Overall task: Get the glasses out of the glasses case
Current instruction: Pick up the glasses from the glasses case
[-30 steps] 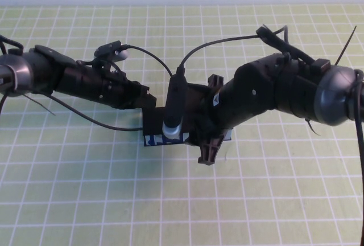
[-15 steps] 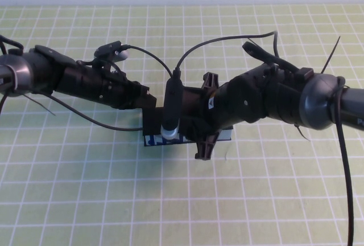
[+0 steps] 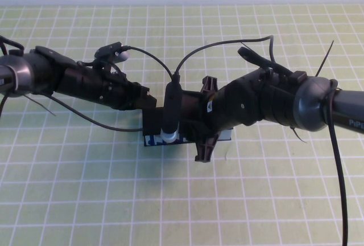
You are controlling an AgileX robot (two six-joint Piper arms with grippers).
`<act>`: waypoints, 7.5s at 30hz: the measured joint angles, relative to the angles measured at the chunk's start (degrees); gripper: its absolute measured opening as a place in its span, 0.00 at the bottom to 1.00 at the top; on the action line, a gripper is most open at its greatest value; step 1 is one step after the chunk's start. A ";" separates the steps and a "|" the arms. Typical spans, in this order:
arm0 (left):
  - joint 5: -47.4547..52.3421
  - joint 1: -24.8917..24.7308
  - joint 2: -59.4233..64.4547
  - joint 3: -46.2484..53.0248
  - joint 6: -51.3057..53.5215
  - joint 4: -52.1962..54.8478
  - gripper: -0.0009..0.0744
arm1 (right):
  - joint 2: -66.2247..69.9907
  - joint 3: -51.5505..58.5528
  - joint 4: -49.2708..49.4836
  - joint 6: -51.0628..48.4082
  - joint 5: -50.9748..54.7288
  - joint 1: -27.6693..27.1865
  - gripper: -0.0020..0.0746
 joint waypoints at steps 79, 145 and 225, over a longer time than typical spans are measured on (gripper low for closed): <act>3.97 1.99 -11.50 24.06 56.01 -23.64 0.01 | -3.90 -0.51 -1.66 2.72 1.43 0.15 0.03; 6.28 2.20 -9.60 23.96 53.69 -22.80 0.01 | -5.34 -1.13 -3.77 52.36 1.83 -2.26 0.01; 6.81 2.20 -9.60 23.73 52.15 -20.41 0.01 | 15.51 -27.53 10.43 46.73 14.44 -8.54 0.01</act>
